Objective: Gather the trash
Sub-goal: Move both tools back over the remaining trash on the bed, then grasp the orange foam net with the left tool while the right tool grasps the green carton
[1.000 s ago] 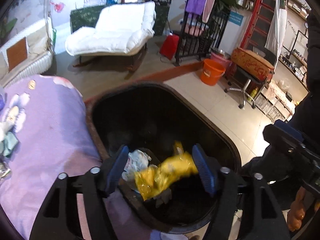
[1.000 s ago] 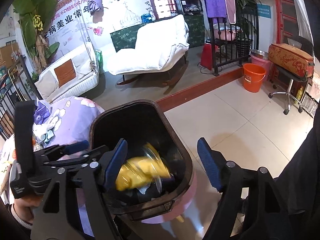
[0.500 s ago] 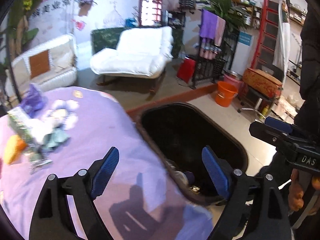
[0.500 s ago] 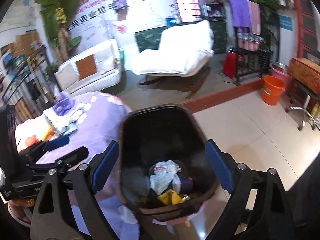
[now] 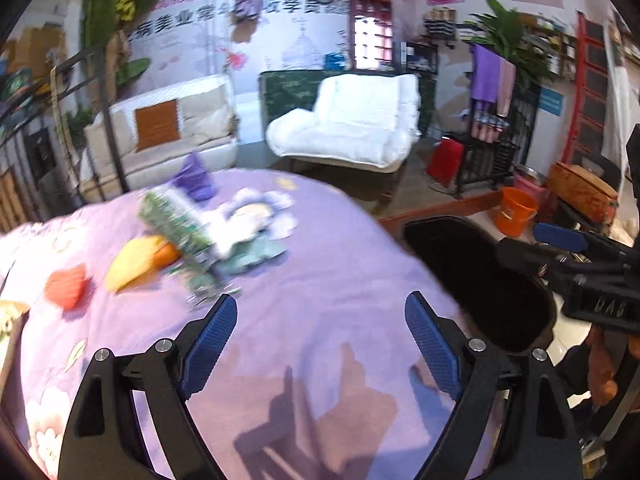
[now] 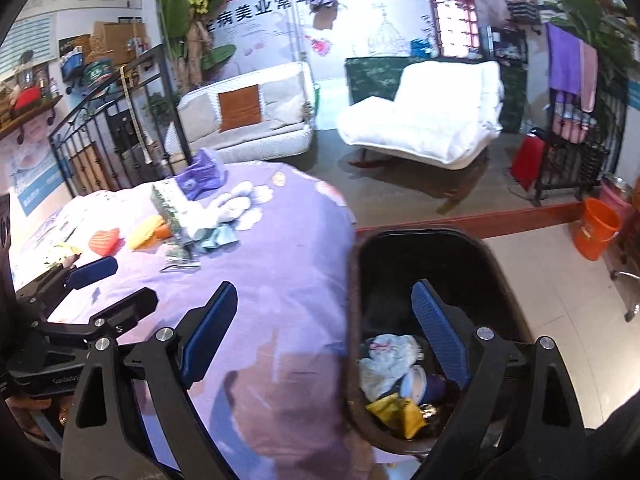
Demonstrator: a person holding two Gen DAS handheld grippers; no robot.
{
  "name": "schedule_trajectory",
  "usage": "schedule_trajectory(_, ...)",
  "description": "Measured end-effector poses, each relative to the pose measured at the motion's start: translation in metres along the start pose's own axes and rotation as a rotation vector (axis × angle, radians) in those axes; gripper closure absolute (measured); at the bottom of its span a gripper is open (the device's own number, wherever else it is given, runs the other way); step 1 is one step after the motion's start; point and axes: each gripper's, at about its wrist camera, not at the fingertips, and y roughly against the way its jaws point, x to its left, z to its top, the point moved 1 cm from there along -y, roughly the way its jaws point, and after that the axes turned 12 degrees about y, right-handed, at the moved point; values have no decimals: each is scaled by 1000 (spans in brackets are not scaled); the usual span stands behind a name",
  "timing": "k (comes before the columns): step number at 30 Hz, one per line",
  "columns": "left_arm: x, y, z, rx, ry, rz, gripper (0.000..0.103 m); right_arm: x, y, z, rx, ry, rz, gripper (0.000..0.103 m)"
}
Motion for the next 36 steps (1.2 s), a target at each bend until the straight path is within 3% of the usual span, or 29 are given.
schedule_trajectory(5,64,3,-5,32,115,60,18,22,-30,11,45,18,79,15)
schedule_trajectory(11,131,9,-2,23,151,181,18,64,-67,32,71,88,151,15)
schedule_trajectory(15,182,7,11,15,191,277,18,96,-95,47,78,148,196,15)
schedule_trajectory(21,259,-8,36,10,344,392,18,139,-127,74,61,236,264,15)
schedule_trajectory(24,280,-24,46,33,402,387,18,158,-145,88,60,296,289,15)
schedule_trajectory(28,291,-54,57,72,383,450,18,178,-175,108,63,363,314,15)
schedule_trajectory(34,305,-77,60,109,409,458,18,206,-224,133,94,458,321,19)
schedule_trajectory(35,309,-80,61,116,423,454,20,210,-233,136,107,465,331,20)
schedule_trajectory(36,311,-82,61,119,437,451,30,215,-242,140,119,472,337,22)
